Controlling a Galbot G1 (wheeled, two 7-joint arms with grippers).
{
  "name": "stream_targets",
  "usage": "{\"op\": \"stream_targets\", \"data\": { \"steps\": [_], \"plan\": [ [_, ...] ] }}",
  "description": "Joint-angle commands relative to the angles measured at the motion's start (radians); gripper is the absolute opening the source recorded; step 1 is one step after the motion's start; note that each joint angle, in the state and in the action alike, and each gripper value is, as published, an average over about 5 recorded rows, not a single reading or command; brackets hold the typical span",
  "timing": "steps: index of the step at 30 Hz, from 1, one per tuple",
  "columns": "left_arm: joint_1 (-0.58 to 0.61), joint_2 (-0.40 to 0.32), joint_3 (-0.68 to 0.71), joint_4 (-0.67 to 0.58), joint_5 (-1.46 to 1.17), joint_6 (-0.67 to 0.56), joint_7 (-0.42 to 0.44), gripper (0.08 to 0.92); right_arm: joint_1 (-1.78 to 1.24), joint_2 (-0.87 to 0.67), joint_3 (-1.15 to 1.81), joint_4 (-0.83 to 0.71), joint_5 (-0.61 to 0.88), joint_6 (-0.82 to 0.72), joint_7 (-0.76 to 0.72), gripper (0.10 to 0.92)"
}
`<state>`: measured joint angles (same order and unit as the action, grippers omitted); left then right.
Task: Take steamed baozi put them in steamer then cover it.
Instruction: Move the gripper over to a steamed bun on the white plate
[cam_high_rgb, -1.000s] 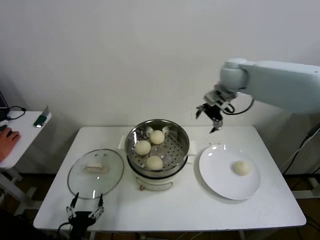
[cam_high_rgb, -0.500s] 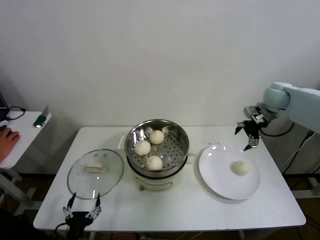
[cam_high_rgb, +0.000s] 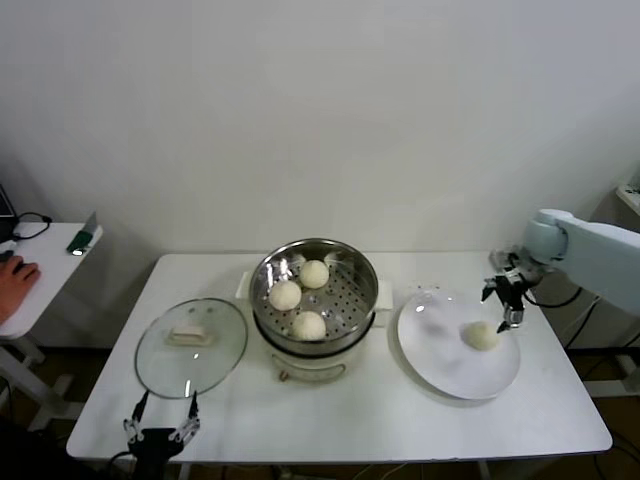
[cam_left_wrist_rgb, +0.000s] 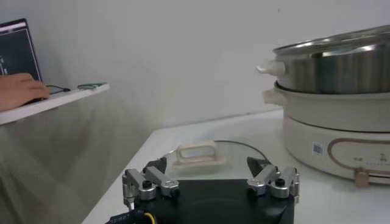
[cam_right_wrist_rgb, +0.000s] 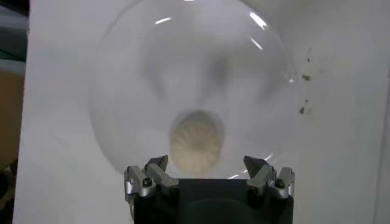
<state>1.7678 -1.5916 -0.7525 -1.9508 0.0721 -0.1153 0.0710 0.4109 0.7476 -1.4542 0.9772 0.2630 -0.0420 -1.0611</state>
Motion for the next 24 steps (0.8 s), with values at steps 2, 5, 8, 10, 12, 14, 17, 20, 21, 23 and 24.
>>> {"op": "stream_targets", "data": {
  "steps": [2, 5, 8, 10, 12, 14, 17, 20, 21, 23, 24],
  "plan": [
    [0.004, 0.0, 0.0, -0.002, 0.002, 0.001, 0.0, 0.823, -0.162, 0.025, 0.114, -0.069, -0.081, -0.015, 0.012, 0.823],
    [0.003, 0.001, 0.002, -0.001, 0.004, 0.001, 0.001, 0.823, -0.174, 0.032, 0.129, -0.078, -0.085, -0.015, 0.018, 0.823],
    [0.004, 0.001, 0.004, -0.001, 0.005, 0.001, 0.001, 0.823, -0.183, 0.04, 0.148, -0.093, -0.088, -0.014, 0.028, 0.823],
    [0.004, 0.001, 0.005, -0.002, 0.006, 0.001, 0.001, 0.823, -0.186, 0.044, 0.159, -0.102, -0.092, -0.013, 0.032, 0.823],
    [0.004, 0.002, 0.005, -0.002, 0.007, 0.001, 0.0, 0.823, -0.187, 0.047, 0.164, -0.107, -0.096, -0.012, 0.034, 0.823],
    [0.005, 0.002, 0.005, -0.004, 0.007, 0.001, 0.0, 0.823, -0.189, 0.046, 0.166, -0.107, -0.1, -0.011, 0.034, 0.823],
    [0.006, 0.002, 0.004, -0.005, 0.007, 0.001, 0.0, 0.823, -0.195, 0.043, 0.17, -0.105, -0.108, -0.011, 0.034, 0.823],
    [0.006, 0.002, 0.004, -0.005, 0.007, 0.0, 0.0, 0.823, -0.203, 0.043, 0.186, -0.11, -0.117, -0.011, 0.042, 0.822],
    [0.006, 0.002, 0.004, -0.005, 0.007, 0.0, -0.001, 0.823, -0.206, 0.044, 0.193, -0.113, -0.119, -0.011, 0.046, 0.821],
    [0.006, 0.001, 0.005, -0.005, 0.007, 0.0, -0.001, 0.823, -0.212, 0.046, 0.206, -0.117, -0.117, -0.01, 0.054, 0.812],
    [0.006, 0.001, 0.005, -0.005, 0.007, 0.0, -0.001, 0.823, -0.214, 0.047, 0.21, -0.118, -0.116, -0.01, 0.057, 0.806]
  ]
}}
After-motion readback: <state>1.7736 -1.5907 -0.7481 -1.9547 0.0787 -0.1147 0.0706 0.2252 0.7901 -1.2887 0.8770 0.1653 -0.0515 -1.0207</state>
